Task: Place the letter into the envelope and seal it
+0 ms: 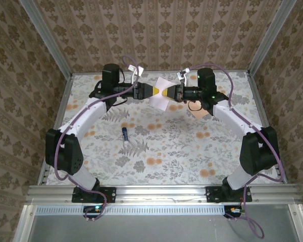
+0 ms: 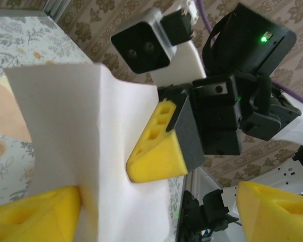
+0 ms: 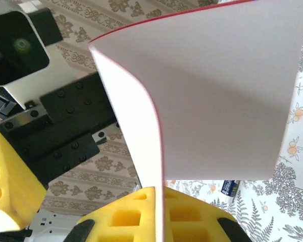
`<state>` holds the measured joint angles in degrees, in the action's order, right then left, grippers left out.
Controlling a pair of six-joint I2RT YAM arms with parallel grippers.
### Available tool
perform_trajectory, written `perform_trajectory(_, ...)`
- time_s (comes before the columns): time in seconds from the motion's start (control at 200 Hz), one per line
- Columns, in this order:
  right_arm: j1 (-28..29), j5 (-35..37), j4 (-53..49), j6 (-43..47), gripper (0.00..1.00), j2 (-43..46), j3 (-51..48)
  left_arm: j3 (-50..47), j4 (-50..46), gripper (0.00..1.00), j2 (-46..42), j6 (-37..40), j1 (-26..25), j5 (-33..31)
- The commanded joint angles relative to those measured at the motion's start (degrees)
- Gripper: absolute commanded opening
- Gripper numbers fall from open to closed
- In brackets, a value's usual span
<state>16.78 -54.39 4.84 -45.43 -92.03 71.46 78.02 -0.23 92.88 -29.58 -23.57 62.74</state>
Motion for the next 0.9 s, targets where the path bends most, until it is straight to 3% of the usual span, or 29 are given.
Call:
perform_trajectory(0.0,0.30,0.96,1.22,0.34,0.00,-0.85,-0.92,-0.06,3.58,0.74,-2.52,-1.80,-0.07,2.83)
perform_trajectory(0.295,0.38,1.31,3.15,-0.70,0.00,-1.57,-0.41,-0.12,-1.11,0.68,-2.73,1.92,-1.56,2.87)
perform_trajectory(0.5,0.43,1.31,4.02,-1.22,0.00,-1.51,-0.09,1.69,-10.08,0.68,-1.72,8.77,-2.18,1.06)
perform_trajectory(0.895,0.42,0.71,3.61,-1.05,0.00,-1.04,0.75,2.67,-15.51,0.69,-0.84,13.31,-2.10,-2.45)
